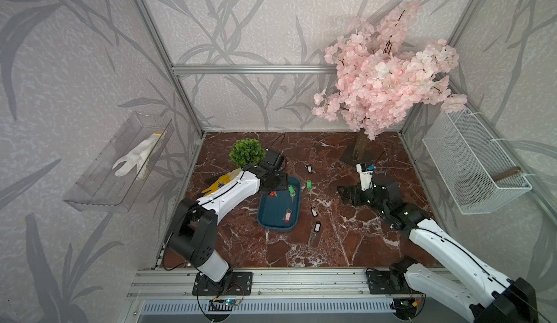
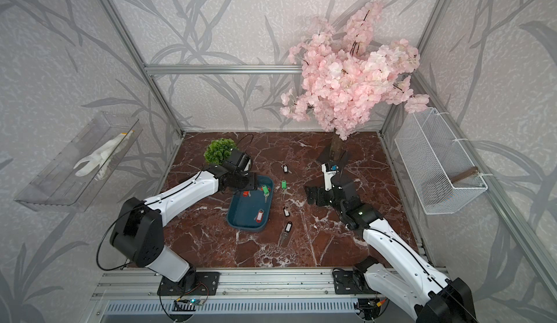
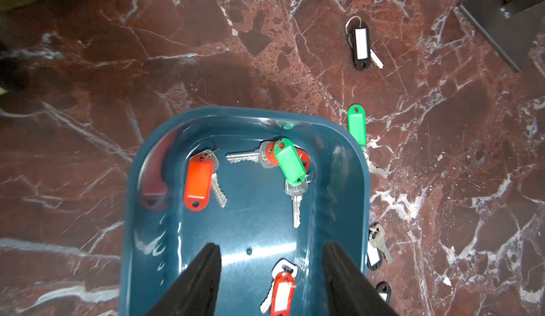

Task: Take the keys out of the storage box
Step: Pick up the key from the storage box.

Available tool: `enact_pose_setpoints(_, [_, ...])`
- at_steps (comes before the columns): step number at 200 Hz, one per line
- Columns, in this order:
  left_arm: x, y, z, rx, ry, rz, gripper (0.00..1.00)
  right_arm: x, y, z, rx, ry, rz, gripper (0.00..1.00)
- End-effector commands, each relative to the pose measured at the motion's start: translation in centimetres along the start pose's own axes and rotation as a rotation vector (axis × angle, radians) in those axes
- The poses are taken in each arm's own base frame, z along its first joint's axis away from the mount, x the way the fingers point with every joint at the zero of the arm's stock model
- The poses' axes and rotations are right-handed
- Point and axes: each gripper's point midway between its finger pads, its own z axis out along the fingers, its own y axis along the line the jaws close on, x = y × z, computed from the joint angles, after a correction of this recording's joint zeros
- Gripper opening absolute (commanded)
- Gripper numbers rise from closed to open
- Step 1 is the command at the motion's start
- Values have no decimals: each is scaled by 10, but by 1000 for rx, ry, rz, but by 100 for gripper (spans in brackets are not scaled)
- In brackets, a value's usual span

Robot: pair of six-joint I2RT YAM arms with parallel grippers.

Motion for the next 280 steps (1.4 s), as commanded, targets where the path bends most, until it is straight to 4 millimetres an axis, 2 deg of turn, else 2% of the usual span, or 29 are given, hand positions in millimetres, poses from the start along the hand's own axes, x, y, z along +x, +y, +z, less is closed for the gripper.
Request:
enact_pose_setpoints(1, [-5, 1, 15, -39, 32, 72, 53, -4, -2, -4, 6, -28, 11, 99])
enact_pose_setpoints(35, [-10, -1, 43, -56, 64, 107, 42, -2, -6, -8, 20, -34, 13, 99])
enact_pose_setpoints(96, [-11, -11, 70, -14, 90, 123, 36, 0, -9, -10, 31, -38, 16, 99])
enact_pose_setpoints(192, [-12, -16, 85, 14, 89, 119, 29, 2, -10, -8, 31, -37, 27, 99])
enact_pose_setpoints(280, [-11, -15, 92, 13, 88, 120, 20, 4, -9, -6, 18, -33, 43, 99])
